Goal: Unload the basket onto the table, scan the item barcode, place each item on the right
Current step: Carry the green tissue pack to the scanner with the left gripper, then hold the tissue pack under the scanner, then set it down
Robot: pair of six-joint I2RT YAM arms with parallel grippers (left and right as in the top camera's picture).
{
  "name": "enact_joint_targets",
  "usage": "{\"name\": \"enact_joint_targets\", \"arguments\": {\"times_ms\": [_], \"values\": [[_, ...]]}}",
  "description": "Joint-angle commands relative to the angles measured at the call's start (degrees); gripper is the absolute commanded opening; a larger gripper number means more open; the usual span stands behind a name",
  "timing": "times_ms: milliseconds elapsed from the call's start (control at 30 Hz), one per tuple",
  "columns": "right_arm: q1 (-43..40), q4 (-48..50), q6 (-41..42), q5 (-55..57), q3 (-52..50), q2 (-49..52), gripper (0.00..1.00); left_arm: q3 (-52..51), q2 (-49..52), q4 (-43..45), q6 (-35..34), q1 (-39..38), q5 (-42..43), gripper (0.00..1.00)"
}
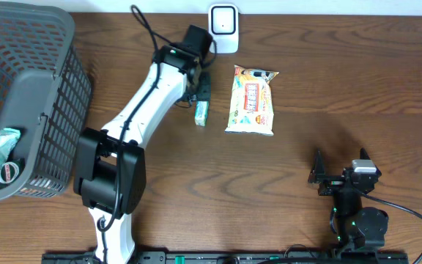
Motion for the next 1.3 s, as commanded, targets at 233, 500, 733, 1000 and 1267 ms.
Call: {"name": "enact_joint_targets", "arguments": {"times_ms": [233,500,733,1000,1267], "values": [[-0.5,-0.2,-0.4,-0.1,-0.1,-0.2,0.99,-4.0,-0.2,-1.4,-5.5,0.7,-0.2,0.2],[-0.5,-0.2,-0.4,-0.1,-0.1,-0.2,0.99,-11.3,0.2,6.3,-10.3,0.6,1.0,0.14],[-0.5,-0.2,-0.4,-0.1,-0.1,-0.2,0.99,-13.9,0.4,18.2,-10.4,-1.6,10.5,0.13],[-0.5,-0.2,-0.4,-0.1,-0.1,-0.2,0.99,-13.8,0.6,23.8,-11.3,-6.1,9.9,0.13],[-0.5,-0.2,-0.4,-0.1,-0.1,-0.2,0.99,-10.0,-3.1,14.5,-9.1,-2.9,9.9,0.23]]}}
